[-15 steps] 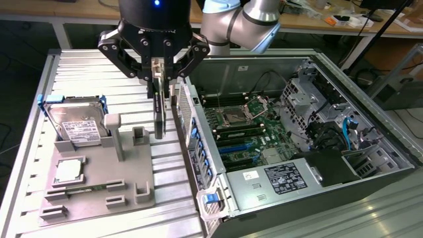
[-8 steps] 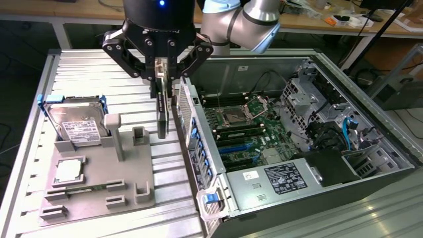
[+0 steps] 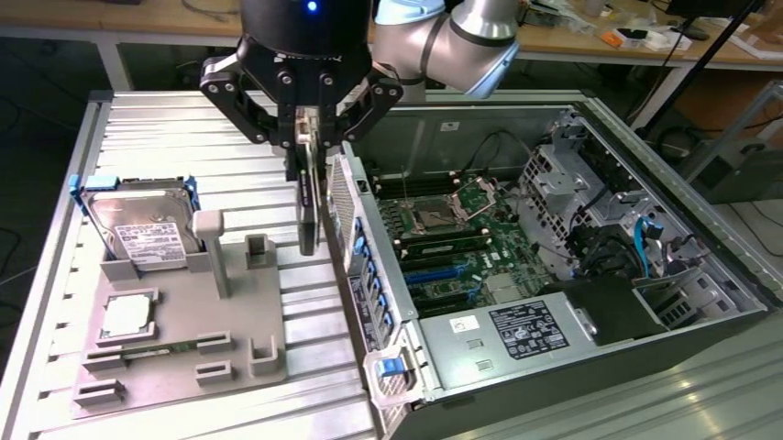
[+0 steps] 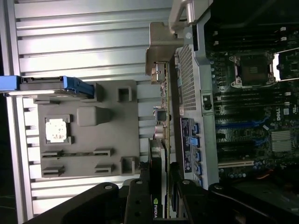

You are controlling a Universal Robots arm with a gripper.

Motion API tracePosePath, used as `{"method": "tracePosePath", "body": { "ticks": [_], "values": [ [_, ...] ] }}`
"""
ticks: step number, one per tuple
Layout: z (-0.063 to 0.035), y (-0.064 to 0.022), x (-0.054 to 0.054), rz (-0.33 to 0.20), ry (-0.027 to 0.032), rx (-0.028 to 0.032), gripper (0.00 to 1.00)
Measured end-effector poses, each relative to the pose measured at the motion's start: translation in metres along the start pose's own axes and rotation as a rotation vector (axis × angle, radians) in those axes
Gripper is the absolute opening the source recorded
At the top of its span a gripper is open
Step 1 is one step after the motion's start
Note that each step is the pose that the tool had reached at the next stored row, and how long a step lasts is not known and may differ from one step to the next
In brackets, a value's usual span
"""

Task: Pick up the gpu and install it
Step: 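Pick up the gpu and move the gpu toward the slot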

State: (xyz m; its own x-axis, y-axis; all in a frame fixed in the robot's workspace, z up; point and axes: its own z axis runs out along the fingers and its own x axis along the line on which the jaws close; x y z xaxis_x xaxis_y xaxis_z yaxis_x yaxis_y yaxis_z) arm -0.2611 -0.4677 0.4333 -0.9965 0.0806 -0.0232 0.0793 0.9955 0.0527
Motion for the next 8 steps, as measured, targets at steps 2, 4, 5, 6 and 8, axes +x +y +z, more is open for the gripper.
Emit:
{"method": "tracePosePath", "body": {
  "ticks": [2,4,5,6,8],
  "values": [
    [0.0000,0.0001,-0.0014,0.000,0.0000,0.0000,0.27],
    [0.0001,0.0002,-0.0028,0.000,-0.0001,-0.0001,0.27],
    [0.0001,0.0003,-0.0035,0.000,0.0000,0.0000,0.27],
    [0.0001,0.0003,-0.0042,0.000,0.0000,-0.0001,0.27],
    [0.0001,0.0004,-0.0055,0.000,0.0000,0.0000,0.27]
  ]
}}
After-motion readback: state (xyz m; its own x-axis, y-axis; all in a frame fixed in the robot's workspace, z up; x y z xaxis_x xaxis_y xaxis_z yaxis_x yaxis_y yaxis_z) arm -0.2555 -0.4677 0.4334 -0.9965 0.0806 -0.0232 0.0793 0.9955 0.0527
